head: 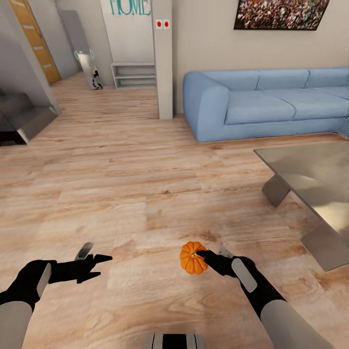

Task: Place each of the two pumpkins and all three candles from the living room inside a cabinet in the living room (use any cabinet), then make sure every cabinet is closed, and position the cauldron so it is next to a table in the living room.

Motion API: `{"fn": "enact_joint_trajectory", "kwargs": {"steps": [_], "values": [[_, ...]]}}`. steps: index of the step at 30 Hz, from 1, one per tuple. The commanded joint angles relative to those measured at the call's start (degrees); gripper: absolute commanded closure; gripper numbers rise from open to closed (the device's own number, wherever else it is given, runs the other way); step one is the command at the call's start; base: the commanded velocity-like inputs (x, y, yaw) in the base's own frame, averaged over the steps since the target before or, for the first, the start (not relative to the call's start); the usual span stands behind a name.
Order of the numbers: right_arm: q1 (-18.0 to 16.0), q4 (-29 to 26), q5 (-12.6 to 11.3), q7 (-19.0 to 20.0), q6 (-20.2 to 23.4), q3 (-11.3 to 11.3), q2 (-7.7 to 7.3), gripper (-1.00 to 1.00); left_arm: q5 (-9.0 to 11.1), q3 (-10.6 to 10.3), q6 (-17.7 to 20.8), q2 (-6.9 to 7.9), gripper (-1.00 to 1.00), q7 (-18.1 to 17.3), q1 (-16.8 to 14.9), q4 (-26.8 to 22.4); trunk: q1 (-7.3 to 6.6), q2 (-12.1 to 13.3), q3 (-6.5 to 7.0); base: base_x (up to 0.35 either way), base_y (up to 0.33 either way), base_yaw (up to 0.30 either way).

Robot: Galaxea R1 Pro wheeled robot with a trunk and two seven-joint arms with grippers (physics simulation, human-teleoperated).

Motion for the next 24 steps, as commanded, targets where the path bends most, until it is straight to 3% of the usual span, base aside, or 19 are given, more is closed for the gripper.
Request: {"fn": "enact_joint_trajectory", "kwargs": {"steps": [1,24], "values": [[0.0,0.0,-0.1,-0.3,-0.1,0.0,0.0,1.0,0.0,0.0,0.0,0.02,-1.0,0.0,0.0,0.0,-0.02,0.0,0.23,-0.238,0.0,0.0],[0.1,0.0,-0.8,0.2,-0.3,-0.7,-0.01,1.0,0.0,0.1,0.0,0.11,-1.0,0.1,0.0,0.0,-0.62,0.3,5.32,-0.02,0.0,0.0]]}}
